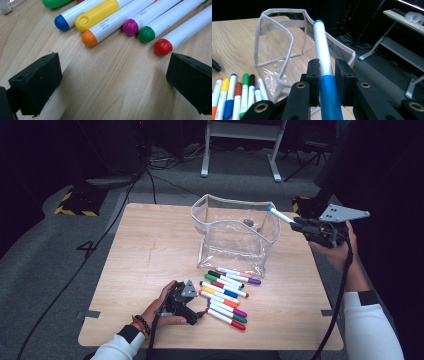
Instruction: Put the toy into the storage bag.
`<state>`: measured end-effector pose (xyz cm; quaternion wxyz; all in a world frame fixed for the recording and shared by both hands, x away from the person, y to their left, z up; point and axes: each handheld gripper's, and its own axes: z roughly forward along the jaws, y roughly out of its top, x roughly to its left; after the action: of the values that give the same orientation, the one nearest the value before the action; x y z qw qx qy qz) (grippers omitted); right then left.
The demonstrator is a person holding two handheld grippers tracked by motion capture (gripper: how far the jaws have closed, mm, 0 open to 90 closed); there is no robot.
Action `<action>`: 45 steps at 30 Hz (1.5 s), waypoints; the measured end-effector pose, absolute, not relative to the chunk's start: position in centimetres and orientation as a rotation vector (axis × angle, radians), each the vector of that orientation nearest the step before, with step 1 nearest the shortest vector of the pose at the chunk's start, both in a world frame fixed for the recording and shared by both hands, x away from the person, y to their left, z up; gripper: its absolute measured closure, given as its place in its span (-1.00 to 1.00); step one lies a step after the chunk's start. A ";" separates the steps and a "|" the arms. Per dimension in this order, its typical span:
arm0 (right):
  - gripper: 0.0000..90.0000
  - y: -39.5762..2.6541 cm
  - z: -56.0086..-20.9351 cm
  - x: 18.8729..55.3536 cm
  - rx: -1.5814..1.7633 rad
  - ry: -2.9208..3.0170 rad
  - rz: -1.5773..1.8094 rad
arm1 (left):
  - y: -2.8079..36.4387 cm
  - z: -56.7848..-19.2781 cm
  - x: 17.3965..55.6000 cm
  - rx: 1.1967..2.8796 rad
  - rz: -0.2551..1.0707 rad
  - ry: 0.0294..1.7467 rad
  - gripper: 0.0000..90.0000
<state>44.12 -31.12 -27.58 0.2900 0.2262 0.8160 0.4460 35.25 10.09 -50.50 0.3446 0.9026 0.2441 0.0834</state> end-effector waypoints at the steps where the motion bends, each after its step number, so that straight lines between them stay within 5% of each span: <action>1: 0.65 -30.7 -27.5 44.4 0.598 2.185 1.189 | 10.1 -50.5 35.3 2.344 0.216 0.633 -0.99; 20: 0.65 -22.3 -29.6 50.5 0.539 2.366 1.125 | 10.1 -50.5 35.3 2.344 0.216 0.634 -0.99; 45: 0.65 -19.5 -33.2 53.2 0.568 2.780 0.864 | 10.1 -50.5 35.2 2.344 0.216 0.633 -0.99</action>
<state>53.24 -19.47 -33.16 0.0877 0.1906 0.9337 0.2901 35.25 10.08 -50.51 0.3449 0.9026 0.2439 0.0831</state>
